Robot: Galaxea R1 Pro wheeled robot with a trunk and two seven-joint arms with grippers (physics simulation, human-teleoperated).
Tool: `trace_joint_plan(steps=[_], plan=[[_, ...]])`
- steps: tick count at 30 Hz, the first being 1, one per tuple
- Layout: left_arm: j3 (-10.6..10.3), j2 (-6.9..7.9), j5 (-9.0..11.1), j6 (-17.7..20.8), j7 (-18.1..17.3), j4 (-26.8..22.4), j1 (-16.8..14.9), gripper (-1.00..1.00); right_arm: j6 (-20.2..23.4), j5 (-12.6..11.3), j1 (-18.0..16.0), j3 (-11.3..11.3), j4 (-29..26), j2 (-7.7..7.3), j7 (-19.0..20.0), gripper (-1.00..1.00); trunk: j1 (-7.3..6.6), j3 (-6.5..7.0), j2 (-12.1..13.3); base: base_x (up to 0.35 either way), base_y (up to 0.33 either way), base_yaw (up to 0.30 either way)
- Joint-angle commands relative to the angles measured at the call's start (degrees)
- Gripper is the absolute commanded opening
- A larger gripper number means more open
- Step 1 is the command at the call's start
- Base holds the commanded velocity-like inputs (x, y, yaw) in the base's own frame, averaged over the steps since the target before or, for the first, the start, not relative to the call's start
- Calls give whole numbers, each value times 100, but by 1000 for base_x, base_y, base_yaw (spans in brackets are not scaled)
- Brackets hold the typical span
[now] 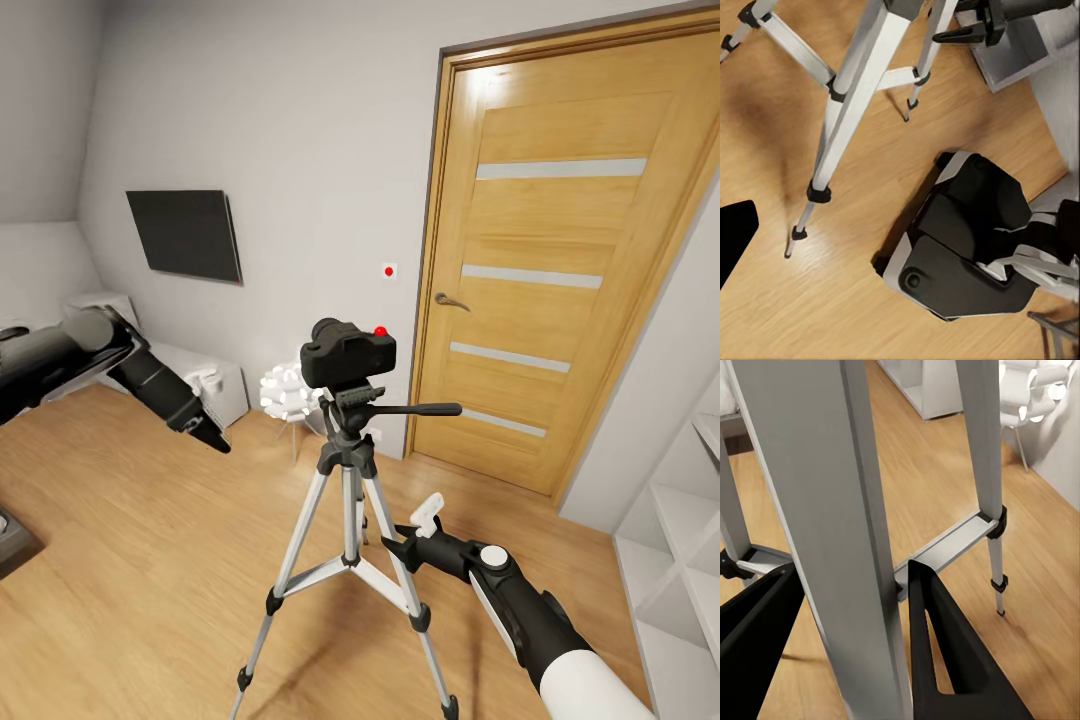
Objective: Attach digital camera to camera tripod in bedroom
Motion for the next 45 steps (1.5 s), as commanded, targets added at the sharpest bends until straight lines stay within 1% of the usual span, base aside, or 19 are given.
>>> trace_joint_plan(steps=[1,3,5,10,12,15,16,18,20,22,24,27,29,34,35,36,38,41,45], plan=[[100,24,24,34,5,41,160,100,19,-38,-4,17,-15,-5,-333,-100,4,-14,-15,0,0,0],[388,53,34,-88,39,165,540,100,20,-38,-4,16,-15,-5,-333,-100,4,-14,-15,0,0,0],[765,60,51,-298,68,327,971,100,19,-36,-4,17,-15,-5,-333,-100,4,-14,-15,0,0,0],[1941,2,38,-798,103,736,2122,100,18,-38,-4,18,-15,-5,-333,-100,4,-14,-15,0,0,0],[2331,-36,-11,-968,119,841,2504,100,16,-38,-4,16,-15,-5,-333,-100,4,-14,-15,0,0,0],[2691,-71,-189,-1154,137,964,2922,100,14,-38,-4,17,-17,-5,-333,-100,4,-14,-15,0,0,0],[2837,-87,-364,-1222,146,1093,3117,100,13,-38,-2,19,-23,-5,-332,-100,4,-14,-15,0,0,0],[2937,-116,-522,-1295,166,1280,3279,100,13,-36,0,20,-29,-5,-329,-100,4,-14,-15,0,0,0],[3006,-177,-631,-1397,272,1498,3416,100,13,-37,2,19,-34,-5,-329,-100,4,-14,-15,0,0,0],[3061,-271,-695,-1603,540,1706,3537,100,14,-37,3,20,-37,-5,-327,-100,4,-14,-15,0,0,0],[3139,-379,-713,-1890,931,1896,3675,100,17,-38,4,19,-38,-5,-330,-100,4,-14,-15,0,0,0],[3383,-552,-681,-2267,1573,2161,3974,100,18,-38,4,18,-40,-5,-331,-100,4,-14,-15,0,0,0],[3681,-658,-617,-2446,1975,2293,4210,100,19,-36,4,18,-40,-5,-330,-100,4,-14,-15,0,0,0],[4578,-897,-490,-2764,2983,2455,4775,100,20,-38,5,18,-41,-5,-326,-100,4,-14,-15,0,0,0],[4739,-930,-482,-2808,3136,2470,4876,100,21,-38,5,19,-41,-5,-326,100,4,-14,-15,0,0,0],[5020,-974,-469,-2892,3359,2493,5066,100,21,-38,5,19,-41,-5,-326,100,4,-14,-15,0,0,0],[5231,-998,-465,-2993,3506,2508,5219,100,21,-38,5,20,-41,-5,-325,100,4,-14,-15,0,0,0],[5419,-1012,-464,-3150,3635,2520,5359,100,21,-38,5,21,-41,-5,-325,100,4,-14,-15,0,0,0],[5539,-1012,-458,-3230,3717,2531,5448,100,21,-38,5,20,-41,-5,-325,100,4,-14,-15,0,0,0]])
